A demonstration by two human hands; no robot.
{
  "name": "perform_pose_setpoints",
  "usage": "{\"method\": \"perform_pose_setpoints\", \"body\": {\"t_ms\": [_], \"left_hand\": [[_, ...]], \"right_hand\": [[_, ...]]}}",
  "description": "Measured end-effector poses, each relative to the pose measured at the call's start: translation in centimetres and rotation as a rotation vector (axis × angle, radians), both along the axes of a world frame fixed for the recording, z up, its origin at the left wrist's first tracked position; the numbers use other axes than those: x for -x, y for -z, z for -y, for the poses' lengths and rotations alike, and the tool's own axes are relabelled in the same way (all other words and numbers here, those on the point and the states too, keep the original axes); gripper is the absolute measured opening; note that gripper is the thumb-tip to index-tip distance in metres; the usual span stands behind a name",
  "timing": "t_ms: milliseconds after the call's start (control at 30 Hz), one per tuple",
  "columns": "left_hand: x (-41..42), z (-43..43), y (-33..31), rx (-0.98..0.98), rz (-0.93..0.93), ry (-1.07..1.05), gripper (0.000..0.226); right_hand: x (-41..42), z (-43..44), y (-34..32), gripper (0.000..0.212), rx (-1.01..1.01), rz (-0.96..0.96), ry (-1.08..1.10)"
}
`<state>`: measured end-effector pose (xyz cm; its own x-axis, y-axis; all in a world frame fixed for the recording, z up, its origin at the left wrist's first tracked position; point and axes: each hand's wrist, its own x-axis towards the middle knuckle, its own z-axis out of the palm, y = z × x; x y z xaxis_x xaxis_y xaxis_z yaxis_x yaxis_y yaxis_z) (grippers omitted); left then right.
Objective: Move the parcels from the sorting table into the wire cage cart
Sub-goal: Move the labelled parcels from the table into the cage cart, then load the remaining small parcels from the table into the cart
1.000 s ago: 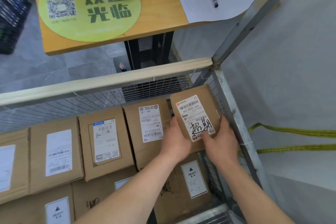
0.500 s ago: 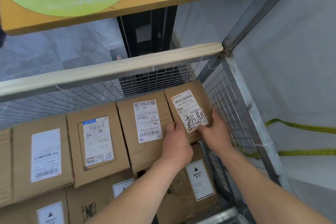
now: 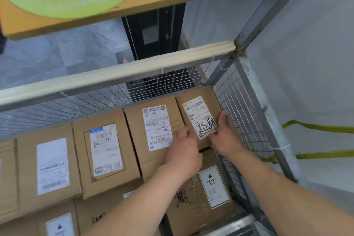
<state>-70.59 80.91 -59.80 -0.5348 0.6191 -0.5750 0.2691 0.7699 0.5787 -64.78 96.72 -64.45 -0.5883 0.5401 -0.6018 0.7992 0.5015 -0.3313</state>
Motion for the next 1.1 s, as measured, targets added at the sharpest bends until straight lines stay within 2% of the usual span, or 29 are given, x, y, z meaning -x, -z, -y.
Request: {"method": "perform_pose_setpoints", "body": {"t_ms": [167,367,600,867,1100], "left_hand": [[0.4,2.1,-3.0,0.017,-0.103,0.05,0.06],[1.0,4.8,-9.6,0.033,-0.274,0.141,0.072],[0.7,9.6,-19.0,0.034,-0.443,0.194,0.074],[-0.8,14.2,-29.5,-0.094,-0.607,0.21,0.072],[-4.6,15.3,-36.2,-0.188,-0.654,0.265,0.082]], "right_hand": [[-1.4,2.8,-3.2,0.079,-0.117,-0.011,-0.044],[-2.8,6.6,-10.0,0.081,-0.112,-0.082,-0.062],[-4.7,11.8,-21.5,0.083,-0.225,-0.149,-0.106],[-8.9,16.5,-34.5,0.075,-0.379,-0.228,-0.108],[-14.2,18.8,-41.6,0.077,-0.467,-0.29,-0.084]]}}
